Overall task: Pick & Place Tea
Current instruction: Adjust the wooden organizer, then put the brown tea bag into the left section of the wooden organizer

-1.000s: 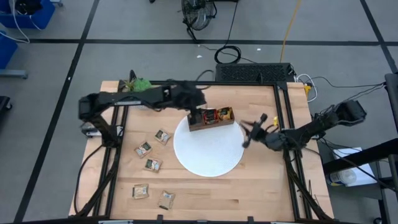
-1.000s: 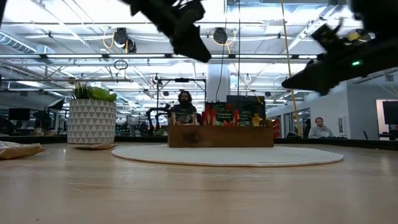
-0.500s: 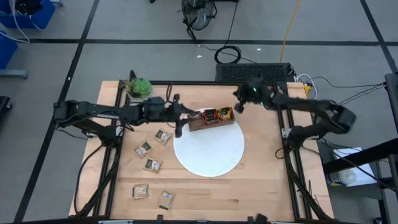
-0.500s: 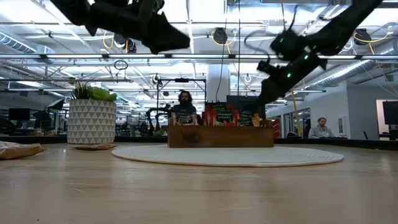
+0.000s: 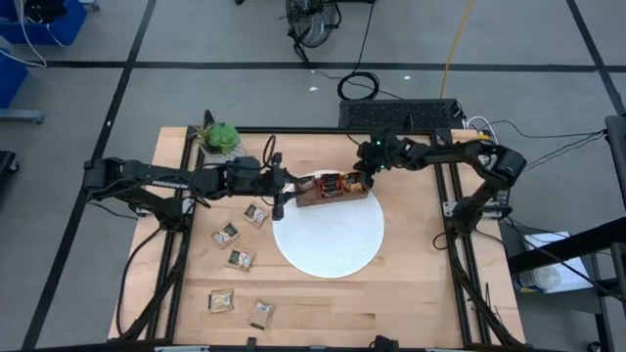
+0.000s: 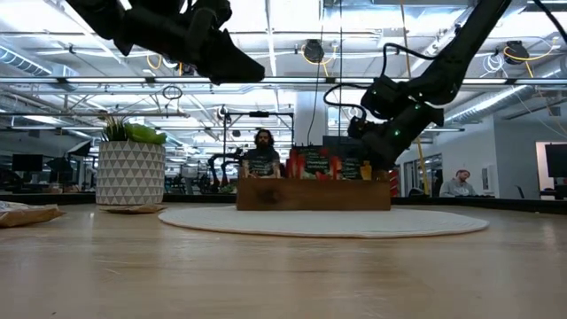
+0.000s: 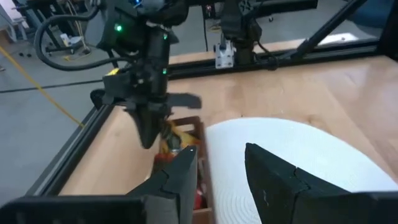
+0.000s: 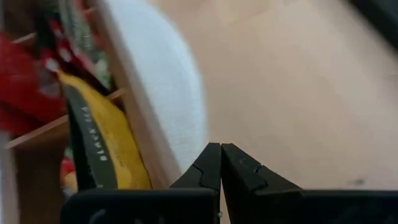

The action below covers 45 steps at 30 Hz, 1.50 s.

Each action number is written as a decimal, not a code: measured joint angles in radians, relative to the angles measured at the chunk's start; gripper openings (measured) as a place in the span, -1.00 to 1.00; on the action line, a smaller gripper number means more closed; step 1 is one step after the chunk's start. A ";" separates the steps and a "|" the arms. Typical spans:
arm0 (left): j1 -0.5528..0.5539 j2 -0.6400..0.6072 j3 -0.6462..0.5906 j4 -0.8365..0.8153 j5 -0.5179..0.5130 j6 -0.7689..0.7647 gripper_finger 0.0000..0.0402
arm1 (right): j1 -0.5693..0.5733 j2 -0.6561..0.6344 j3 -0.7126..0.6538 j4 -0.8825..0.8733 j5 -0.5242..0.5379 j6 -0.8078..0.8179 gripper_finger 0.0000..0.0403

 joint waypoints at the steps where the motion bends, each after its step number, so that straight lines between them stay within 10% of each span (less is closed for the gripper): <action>1: 0.001 0.000 0.000 -0.005 0.000 0.003 -0.32 | 0.008 -0.001 0.000 -0.004 -0.016 0.010 -1.00; 7: 0.006 0.000 0.000 -0.032 -0.008 0.038 -0.32 | 0.079 -0.048 -0.002 -0.055 -0.030 0.043 -1.00; 17: 0.015 -0.022 0.001 -0.141 -0.144 0.083 -0.32 | 0.154 -0.289 -0.012 -0.019 0.463 0.022 -1.00; 25: -0.022 -0.068 0.001 -0.307 -0.306 -0.023 -0.32 | 0.288 -0.509 -0.210 0.393 0.223 -0.005 -1.00; 32: -0.078 -0.126 0.003 -0.313 -0.319 -0.013 -0.32 | 0.486 -0.431 -0.416 1.012 0.094 0.138 -1.00; 45: -0.106 -0.166 0.001 -0.803 -0.234 -0.514 -0.25 | 0.648 -0.357 -0.432 0.984 0.163 0.128 -1.00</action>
